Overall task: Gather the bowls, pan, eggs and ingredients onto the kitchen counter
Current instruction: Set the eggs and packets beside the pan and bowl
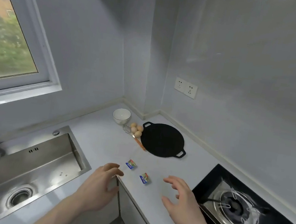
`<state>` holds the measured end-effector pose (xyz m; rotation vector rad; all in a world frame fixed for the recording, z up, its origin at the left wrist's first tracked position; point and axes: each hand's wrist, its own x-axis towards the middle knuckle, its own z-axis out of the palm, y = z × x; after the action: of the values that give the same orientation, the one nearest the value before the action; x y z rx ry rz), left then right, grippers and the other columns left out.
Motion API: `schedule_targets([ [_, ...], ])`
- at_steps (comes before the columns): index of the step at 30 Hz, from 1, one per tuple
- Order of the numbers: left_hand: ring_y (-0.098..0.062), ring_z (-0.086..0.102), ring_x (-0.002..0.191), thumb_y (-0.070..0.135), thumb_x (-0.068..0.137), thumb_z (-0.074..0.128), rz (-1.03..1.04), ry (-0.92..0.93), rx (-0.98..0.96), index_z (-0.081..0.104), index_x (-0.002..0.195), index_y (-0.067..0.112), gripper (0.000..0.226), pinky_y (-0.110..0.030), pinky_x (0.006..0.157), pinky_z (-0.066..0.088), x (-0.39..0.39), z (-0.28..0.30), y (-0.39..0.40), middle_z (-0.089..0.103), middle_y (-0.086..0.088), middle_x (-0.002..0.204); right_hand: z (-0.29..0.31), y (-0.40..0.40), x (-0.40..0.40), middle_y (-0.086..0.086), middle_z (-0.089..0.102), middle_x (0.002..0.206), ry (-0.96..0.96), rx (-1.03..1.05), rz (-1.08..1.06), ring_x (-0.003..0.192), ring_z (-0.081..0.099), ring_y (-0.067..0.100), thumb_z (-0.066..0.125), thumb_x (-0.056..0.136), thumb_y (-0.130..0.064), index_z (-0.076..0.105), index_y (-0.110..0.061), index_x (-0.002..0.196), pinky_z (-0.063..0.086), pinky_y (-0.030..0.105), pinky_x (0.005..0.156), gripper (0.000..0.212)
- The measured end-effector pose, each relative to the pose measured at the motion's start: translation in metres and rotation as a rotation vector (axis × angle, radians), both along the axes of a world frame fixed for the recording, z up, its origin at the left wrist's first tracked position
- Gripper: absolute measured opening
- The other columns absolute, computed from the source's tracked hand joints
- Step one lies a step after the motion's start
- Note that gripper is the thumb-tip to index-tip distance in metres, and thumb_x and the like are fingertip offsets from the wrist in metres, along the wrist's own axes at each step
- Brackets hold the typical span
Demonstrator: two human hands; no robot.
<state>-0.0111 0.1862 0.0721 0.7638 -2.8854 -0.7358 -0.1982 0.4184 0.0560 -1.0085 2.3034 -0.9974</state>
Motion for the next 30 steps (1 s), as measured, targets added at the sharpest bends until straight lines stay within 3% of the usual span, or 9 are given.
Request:
schedule_targets([
  [3,-0.009,0.045,0.131,0.032,0.093,0.057,0.006,-0.032,0.019,0.054,0.129,0.039,0.036,-0.020,0.105,0.037,-0.027,-0.006,-0.029,0.037,0.019,0.150,-0.014,-0.032,-0.027,-0.028,0.041,0.138,-0.041,0.037,0.013,0.124,0.045,-0.007,0.066,0.092,-0.024,0.052,-0.039,0.134,0.038,0.017,0.106,0.047],
  [6,-0.010,0.051,0.116,0.036,0.094,0.057,0.017,-0.086,0.045,0.052,0.130,0.039,0.036,-0.022,0.100,0.040,-0.042,-0.016,-0.059,0.036,0.019,0.150,-0.030,-0.063,-0.046,-0.026,0.041,0.137,-0.083,0.089,0.019,0.123,0.047,-0.001,0.065,0.092,-0.023,0.050,-0.039,0.135,0.039,0.016,0.102,0.048],
  [11,-0.011,0.046,0.133,0.037,0.093,0.059,0.005,-0.137,0.057,0.053,0.130,0.039,0.037,-0.025,0.107,0.039,-0.069,-0.031,-0.114,0.037,0.017,0.151,-0.045,-0.108,-0.072,-0.026,0.043,0.133,-0.133,0.146,0.009,0.120,0.049,0.002,0.065,0.093,-0.027,0.045,-0.047,0.127,0.043,0.017,0.100,0.045],
  [23,-0.018,0.057,0.120,0.025,0.088,0.062,-0.117,-0.266,0.084,0.057,0.130,0.027,0.043,-0.027,0.101,0.045,-0.218,-0.078,-0.251,0.049,0.004,0.139,-0.075,-0.227,-0.119,-0.018,0.045,0.139,-0.120,0.233,-0.138,0.126,0.051,0.006,0.064,0.096,-0.022,0.049,-0.033,0.140,0.047,0.020,0.102,0.048],
  [30,-0.023,0.050,0.129,0.020,0.085,0.057,-0.138,-0.342,0.036,0.049,0.138,0.023,0.053,-0.033,0.103,0.044,-0.284,-0.103,-0.308,0.045,0.001,0.143,-0.089,-0.313,-0.160,-0.007,0.046,0.143,-0.041,0.325,-0.152,0.128,0.054,0.015,0.064,0.094,-0.019,0.046,-0.028,0.147,0.047,0.031,0.107,0.057],
])
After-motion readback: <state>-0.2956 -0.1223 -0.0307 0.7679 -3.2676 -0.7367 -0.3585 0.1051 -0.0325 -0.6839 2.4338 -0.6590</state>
